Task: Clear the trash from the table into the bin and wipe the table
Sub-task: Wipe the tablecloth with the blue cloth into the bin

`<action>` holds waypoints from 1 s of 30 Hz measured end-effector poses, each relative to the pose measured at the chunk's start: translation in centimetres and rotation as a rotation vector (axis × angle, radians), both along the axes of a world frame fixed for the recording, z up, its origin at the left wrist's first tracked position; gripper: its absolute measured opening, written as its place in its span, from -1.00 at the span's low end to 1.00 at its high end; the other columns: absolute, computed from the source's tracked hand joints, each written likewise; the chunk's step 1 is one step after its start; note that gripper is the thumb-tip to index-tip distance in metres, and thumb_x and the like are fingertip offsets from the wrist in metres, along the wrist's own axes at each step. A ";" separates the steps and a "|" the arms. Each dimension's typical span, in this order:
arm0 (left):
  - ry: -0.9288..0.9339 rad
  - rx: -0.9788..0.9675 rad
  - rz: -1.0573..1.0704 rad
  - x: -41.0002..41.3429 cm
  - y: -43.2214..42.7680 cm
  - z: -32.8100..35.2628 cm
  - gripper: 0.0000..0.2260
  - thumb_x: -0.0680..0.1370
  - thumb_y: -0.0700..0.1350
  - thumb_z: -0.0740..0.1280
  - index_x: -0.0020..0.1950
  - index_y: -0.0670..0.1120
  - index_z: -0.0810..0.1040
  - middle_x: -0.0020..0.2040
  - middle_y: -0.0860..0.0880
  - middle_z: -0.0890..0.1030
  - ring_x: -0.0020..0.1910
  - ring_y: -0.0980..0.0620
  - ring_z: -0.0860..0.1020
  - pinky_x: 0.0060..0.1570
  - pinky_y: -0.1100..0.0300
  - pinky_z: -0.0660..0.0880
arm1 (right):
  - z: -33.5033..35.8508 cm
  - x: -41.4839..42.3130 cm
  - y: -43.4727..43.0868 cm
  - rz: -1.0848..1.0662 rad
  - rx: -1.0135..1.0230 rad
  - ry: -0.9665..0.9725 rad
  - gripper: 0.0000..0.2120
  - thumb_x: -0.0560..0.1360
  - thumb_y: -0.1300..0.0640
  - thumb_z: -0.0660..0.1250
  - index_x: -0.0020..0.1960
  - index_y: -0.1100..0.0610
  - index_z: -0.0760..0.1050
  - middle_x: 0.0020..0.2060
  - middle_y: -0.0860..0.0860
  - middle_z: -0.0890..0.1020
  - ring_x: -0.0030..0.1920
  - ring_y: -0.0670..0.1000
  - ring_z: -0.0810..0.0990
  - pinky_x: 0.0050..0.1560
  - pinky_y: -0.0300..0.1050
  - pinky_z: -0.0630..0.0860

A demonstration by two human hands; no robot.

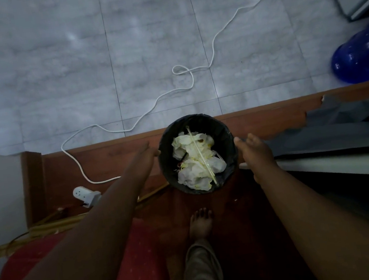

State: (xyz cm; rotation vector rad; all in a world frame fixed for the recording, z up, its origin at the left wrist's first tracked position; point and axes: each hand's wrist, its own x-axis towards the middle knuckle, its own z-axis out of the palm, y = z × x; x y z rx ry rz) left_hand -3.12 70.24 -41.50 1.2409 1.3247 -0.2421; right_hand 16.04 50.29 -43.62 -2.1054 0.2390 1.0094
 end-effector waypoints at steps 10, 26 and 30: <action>-0.288 0.221 -0.044 -3.6 -9.3 25.0 -0.63 0.63 -0.02 0.18 0.44 -0.03 0.33 0.38 0.10 0.37 0.24 0.42 0.38 0.22 0.49 0.26 | 25.2 -7.2 -5.7 0.084 0.230 -0.096 -0.40 0.55 -0.02 0.32 0.51 0.10 0.21 0.46 0.04 0.35 0.39 0.06 0.39 0.33 0.17 0.41; -0.471 0.239 -0.293 -5.4 -32.5 40.7 -0.53 0.58 0.04 0.29 0.48 0.03 0.34 0.45 0.13 0.33 0.37 0.26 0.23 0.35 0.29 0.18 | 42.6 -14.2 -30.9 -0.101 0.331 -0.294 -0.50 0.51 0.06 0.39 0.41 0.14 0.39 0.33 0.01 0.51 0.28 -0.07 0.50 0.37 -0.02 0.39; -0.513 0.173 -0.336 -3.0 -36.0 41.9 -0.66 0.61 -0.10 0.26 0.39 0.04 0.40 0.15 0.38 0.49 0.13 0.48 0.39 0.00 0.59 0.31 | 42.4 -13.3 -34.4 -0.193 0.307 -0.317 -0.52 0.51 0.08 0.39 0.39 0.14 0.41 0.32 0.02 0.52 0.27 -0.05 0.51 0.38 0.00 0.38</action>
